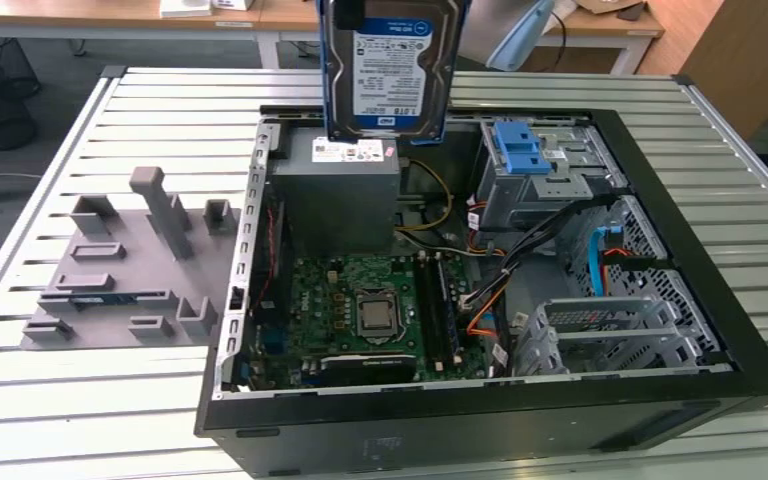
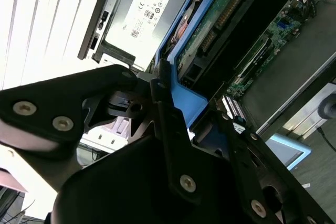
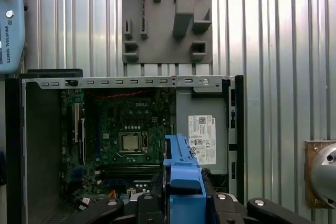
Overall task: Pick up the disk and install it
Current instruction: 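Pick up the disk, then insert the disk into the insertion slot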
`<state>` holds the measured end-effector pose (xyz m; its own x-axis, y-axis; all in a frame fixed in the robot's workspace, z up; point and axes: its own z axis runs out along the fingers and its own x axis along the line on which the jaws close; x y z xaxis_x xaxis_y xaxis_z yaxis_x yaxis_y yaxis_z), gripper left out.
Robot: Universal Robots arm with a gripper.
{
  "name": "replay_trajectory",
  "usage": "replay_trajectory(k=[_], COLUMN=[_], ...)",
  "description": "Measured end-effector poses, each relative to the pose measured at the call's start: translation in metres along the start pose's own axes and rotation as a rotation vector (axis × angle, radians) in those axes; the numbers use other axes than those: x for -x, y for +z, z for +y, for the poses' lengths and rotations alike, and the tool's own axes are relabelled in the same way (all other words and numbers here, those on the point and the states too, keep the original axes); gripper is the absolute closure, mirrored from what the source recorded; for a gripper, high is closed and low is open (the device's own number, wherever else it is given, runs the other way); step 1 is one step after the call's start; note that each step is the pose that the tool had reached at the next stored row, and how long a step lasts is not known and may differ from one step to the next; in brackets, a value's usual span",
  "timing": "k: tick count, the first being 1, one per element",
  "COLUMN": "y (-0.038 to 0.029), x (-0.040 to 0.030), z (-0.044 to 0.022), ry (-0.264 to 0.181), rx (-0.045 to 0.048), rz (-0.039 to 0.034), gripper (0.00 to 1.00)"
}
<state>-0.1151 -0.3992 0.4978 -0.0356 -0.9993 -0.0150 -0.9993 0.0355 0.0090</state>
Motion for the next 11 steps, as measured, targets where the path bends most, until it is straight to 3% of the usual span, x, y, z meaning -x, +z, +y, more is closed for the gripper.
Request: replay_trajectory(k=[11], y=[0.0], x=[0.0001], z=[-0.0013], ry=[0.0], rx=[0.0], rz=[0.0], gripper=[0.63])
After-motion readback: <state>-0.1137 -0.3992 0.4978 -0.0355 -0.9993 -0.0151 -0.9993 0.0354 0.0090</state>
